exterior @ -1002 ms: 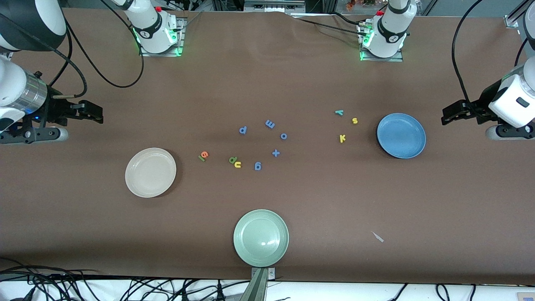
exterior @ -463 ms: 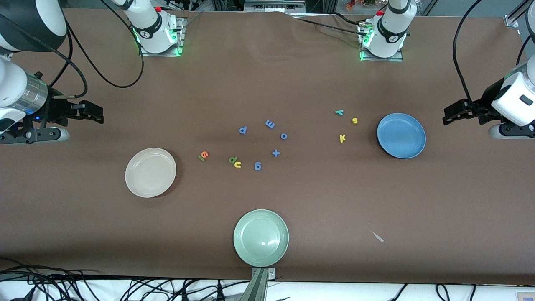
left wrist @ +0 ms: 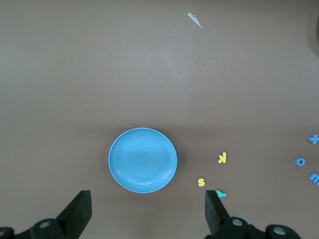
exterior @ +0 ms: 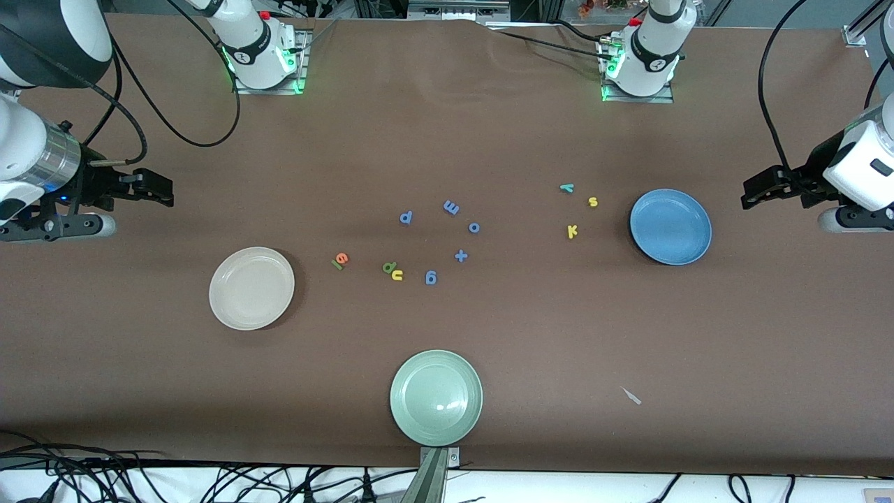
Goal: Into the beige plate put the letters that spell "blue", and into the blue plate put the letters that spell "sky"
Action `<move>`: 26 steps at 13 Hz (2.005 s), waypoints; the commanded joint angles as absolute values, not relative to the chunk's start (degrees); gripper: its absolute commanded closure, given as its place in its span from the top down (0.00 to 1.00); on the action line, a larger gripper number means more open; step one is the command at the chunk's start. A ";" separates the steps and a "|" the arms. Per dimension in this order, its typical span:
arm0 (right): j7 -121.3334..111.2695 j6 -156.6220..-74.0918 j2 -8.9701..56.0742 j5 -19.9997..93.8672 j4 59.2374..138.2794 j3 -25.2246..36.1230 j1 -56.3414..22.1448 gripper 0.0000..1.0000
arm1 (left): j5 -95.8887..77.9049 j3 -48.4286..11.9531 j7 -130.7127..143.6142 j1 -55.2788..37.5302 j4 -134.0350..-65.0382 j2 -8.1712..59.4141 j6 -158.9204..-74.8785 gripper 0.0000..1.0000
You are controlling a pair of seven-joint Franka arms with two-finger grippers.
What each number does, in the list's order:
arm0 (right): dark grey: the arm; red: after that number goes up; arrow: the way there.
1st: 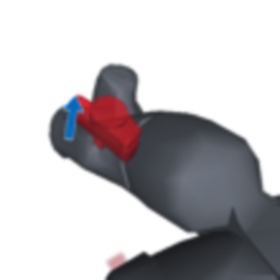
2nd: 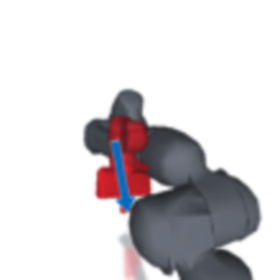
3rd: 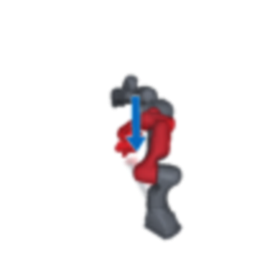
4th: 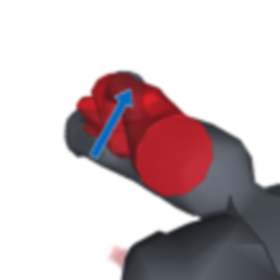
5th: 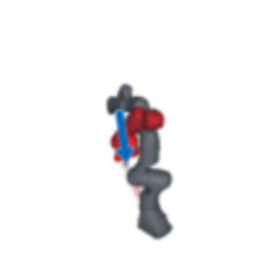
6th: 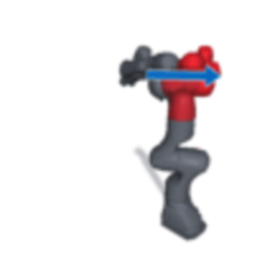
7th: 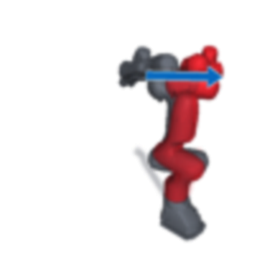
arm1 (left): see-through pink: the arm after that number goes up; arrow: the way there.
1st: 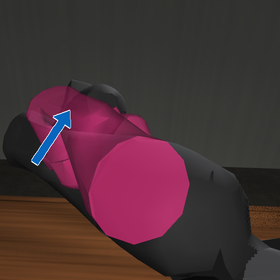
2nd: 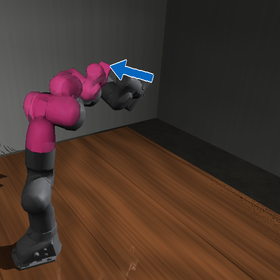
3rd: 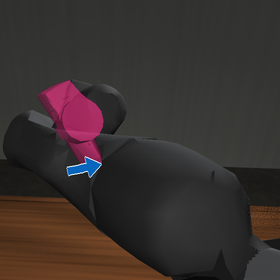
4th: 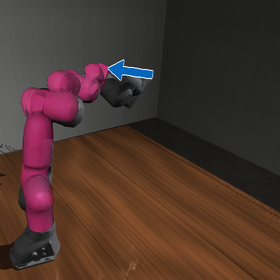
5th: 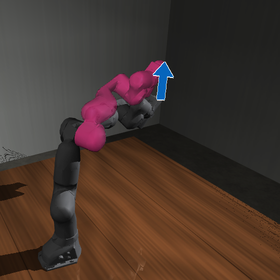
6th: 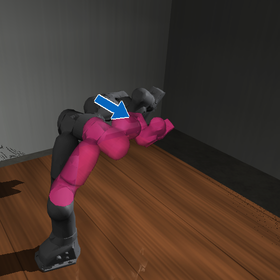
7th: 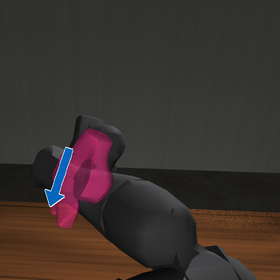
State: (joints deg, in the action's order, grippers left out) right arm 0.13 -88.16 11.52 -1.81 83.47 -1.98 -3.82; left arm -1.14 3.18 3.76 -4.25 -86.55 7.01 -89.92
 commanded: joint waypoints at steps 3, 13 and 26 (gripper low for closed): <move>0.88 -88.15 11.16 -2.37 84.37 -2.11 -3.96 1.00 | -2.02 3.25 2.38 -3.69 -85.87 7.12 -89.38 1.00; 8.26 -99.03 11.69 1.74 95.43 -2.20 -8.00 1.00 | -2.02 3.16 2.99 -3.69 -86.83 7.03 -89.38 1.00; 28.19 -130.76 23.28 2.72 109.95 -2.29 -21.61 1.00 | -5.45 -6.94 21.97 -4.48 -124.07 -0.43 -118.01 1.00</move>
